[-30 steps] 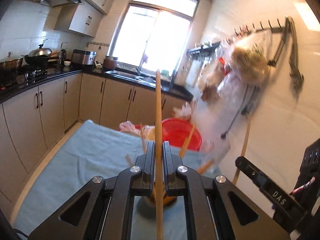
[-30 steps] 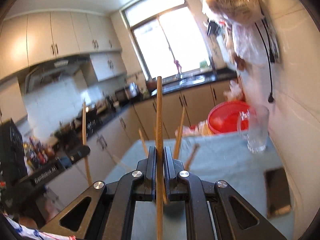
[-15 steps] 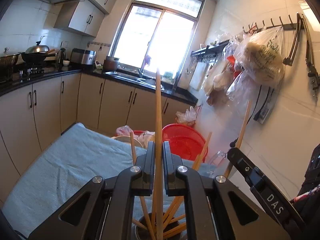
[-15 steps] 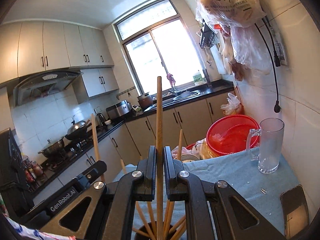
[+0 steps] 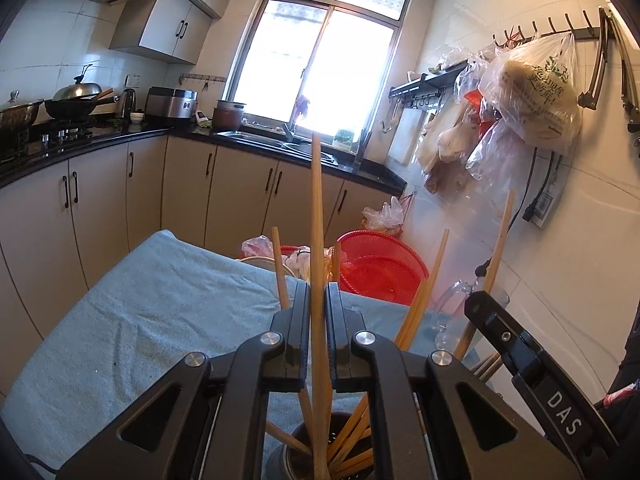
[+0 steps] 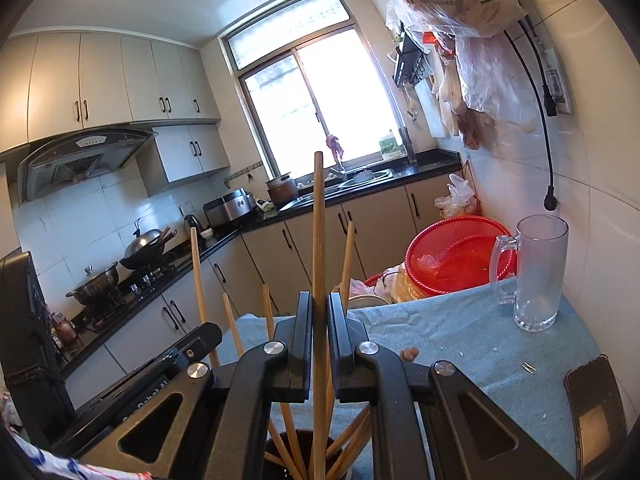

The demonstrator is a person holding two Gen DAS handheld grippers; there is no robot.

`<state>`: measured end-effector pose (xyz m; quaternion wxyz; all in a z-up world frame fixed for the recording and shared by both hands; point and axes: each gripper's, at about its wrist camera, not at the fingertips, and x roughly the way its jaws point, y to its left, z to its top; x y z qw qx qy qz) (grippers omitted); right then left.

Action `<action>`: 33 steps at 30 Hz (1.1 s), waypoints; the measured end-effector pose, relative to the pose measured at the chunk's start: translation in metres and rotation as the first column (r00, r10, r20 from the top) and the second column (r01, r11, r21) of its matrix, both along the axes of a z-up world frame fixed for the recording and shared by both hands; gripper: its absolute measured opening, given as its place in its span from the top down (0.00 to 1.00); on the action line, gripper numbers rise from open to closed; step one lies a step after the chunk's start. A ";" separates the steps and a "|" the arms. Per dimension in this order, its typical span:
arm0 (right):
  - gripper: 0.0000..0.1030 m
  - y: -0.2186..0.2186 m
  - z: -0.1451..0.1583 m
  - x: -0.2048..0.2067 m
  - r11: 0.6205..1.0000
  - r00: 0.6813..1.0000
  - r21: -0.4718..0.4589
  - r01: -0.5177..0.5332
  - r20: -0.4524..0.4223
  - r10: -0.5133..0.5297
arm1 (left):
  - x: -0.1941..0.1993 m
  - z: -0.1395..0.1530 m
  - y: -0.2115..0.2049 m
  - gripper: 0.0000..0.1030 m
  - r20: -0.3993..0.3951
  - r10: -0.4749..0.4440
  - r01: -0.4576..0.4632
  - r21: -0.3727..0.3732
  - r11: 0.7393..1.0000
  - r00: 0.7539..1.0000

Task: Organize utensils
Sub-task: 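Raise both chopsticks upright and lower them into the black holder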

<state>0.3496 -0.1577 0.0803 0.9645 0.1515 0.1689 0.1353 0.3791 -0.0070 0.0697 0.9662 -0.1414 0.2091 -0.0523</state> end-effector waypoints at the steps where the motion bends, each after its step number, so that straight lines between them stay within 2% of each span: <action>1: 0.93 0.000 -0.001 -0.001 1.000 1.000 -0.001 0.001 -0.002 -0.001 | 0.001 0.001 0.000 0.93 0.000 0.002 -0.002 0.001 1.000 1.000; 33: 0.92 0.005 -0.026 -0.015 0.999 0.993 -0.041 -0.020 -0.113 0.015 | -0.024 -0.015 0.004 0.93 -0.044 0.022 -0.020 0.058 0.998 0.999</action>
